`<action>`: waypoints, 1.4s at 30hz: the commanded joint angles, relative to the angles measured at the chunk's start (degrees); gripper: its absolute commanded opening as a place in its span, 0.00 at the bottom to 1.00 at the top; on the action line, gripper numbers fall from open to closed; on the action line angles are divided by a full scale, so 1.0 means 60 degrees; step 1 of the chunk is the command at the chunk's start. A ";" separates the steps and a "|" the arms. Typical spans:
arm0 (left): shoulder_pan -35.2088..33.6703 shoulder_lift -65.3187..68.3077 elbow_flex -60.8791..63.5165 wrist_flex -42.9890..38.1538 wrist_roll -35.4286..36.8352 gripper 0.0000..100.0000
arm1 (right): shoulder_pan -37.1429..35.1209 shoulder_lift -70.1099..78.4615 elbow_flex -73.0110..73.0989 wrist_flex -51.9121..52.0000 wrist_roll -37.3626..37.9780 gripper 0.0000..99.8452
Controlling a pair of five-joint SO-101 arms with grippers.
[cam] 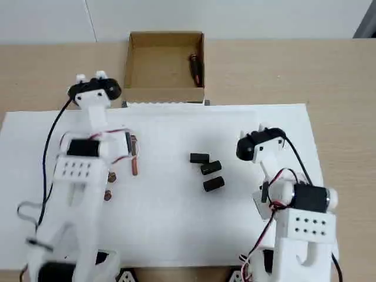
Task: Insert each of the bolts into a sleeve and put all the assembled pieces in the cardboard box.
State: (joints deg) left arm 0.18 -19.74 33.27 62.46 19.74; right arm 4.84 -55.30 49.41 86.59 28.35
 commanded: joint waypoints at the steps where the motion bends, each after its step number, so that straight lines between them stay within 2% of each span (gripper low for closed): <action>1: 0.0234 0.1216 -0.1399 0.0161 0.0454 0.01 | 0.0110 -0.0388 -0.0029 -0.0242 -0.0073 0.00; 7: 0.1026 0.3106 -0.3143 0.1436 0.0718 0.01 | 0.0110 -0.0388 0.0000 -0.0300 -0.0073 0.00; 14: 0.0850 0.4850 -0.4740 0.2667 0.0718 0.02 | 0.0110 -0.0388 0.0000 -0.0300 -0.0073 0.00; 20: 0.0601 0.5729 -0.5868 0.3604 0.1099 0.14 | 0.0066 -0.0388 0.0015 -0.0491 -0.0542 0.00; 31: 0.0571 0.6813 -0.6176 0.3326 0.1070 0.16 | 0.0066 -0.0388 0.0015 -0.0623 -0.0542 0.00; 42: -0.0073 0.6857 -0.6205 0.3282 0.1026 0.16 | 0.0066 -0.0388 0.0029 -0.0637 -0.0542 0.00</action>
State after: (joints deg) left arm 0.18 22.11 -2.15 83.12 25.80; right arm 4.84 -56.62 49.76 83.96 25.71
